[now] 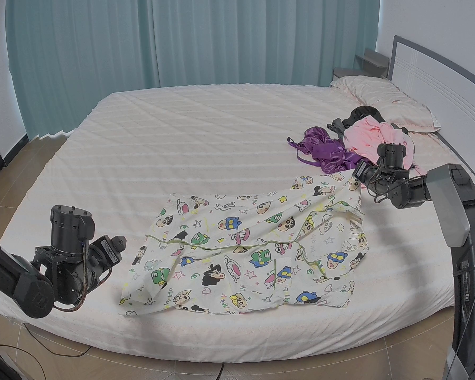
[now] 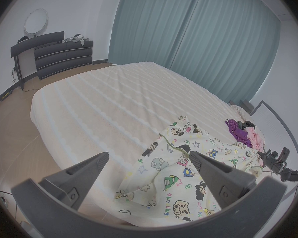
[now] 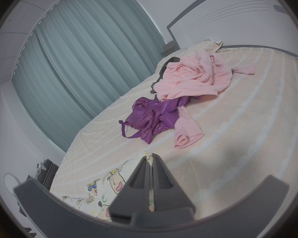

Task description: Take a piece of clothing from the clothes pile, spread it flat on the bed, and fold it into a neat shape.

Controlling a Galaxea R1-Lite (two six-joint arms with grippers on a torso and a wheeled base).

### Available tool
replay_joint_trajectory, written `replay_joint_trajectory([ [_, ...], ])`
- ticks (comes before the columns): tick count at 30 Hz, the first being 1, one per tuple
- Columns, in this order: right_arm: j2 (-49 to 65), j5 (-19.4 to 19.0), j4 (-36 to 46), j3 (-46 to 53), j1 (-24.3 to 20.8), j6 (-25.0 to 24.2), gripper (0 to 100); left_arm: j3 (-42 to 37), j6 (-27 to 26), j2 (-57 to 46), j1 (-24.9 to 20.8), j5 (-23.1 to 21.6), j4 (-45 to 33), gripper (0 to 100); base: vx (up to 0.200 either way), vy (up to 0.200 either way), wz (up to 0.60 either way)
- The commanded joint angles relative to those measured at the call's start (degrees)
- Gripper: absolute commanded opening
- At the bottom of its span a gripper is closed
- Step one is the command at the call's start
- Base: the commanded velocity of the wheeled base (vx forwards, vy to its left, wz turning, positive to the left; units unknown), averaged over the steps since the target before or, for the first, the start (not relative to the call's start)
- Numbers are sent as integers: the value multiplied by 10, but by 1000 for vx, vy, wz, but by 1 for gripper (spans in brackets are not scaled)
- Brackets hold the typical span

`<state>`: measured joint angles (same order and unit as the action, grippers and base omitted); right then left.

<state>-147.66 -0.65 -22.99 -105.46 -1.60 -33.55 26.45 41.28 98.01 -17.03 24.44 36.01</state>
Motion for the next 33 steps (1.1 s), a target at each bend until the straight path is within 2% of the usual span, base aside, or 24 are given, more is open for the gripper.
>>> replay_joint_trajectory([
  [1, -24, 6, -4, -12, 7, -1, 0, 0, 0, 2, 0, 0, 0, 100, 0, 0, 0],
  [2, -26, 6, -3, -21, 9, -1, 100, 0, 0, 2, 0, 0, -1, 100, 0, 0, 0],
  [6, -18, 5, 1, -10, 9, 1, 100, 0, 0, 2, 0, 0, 0, 100, 0, 0, 0],
  [11, 33, -5, 2, 66, 9, 13, 100, 6, -1, -3, -1, 2, 1, 100, 0, 0, 0],
  [14, 72, -15, -10, 152, 16, 87, 100, 7, -1, -4, -8, 3, 16, 100, 0, 0, 0],
  [16, 98, -16, -19, 199, 19, 107, 100, 6, 4, -4, -8, 5, 36, 100, 0, 0, 0],
  [19, 135, -25, -38, 268, 14, 103, 100, 0, 22, -5, -8, 3, 72, 100, 0, 0, 0],
  [20, 135, -25, -38, 268, 14, 103, 100, 0, 22, -5, -8, 3, 72, 100, 200, -200, 0],
  [22, 165, -28, -69, 329, 5, 103, 100, -1, 24, -3, -11, 3, 79, 100, 200, -200, 0],
  [30, 204, -31, -108, 412, -4, 103, 100, -4, 23, 0, -16, 3, 80, 100, 200, 0, 0],
  [33, 219, -57, -118, 438, -3, 102, 100, -4, 24, 2, -16, 3, 82, 100, 67, 0, 0],
])
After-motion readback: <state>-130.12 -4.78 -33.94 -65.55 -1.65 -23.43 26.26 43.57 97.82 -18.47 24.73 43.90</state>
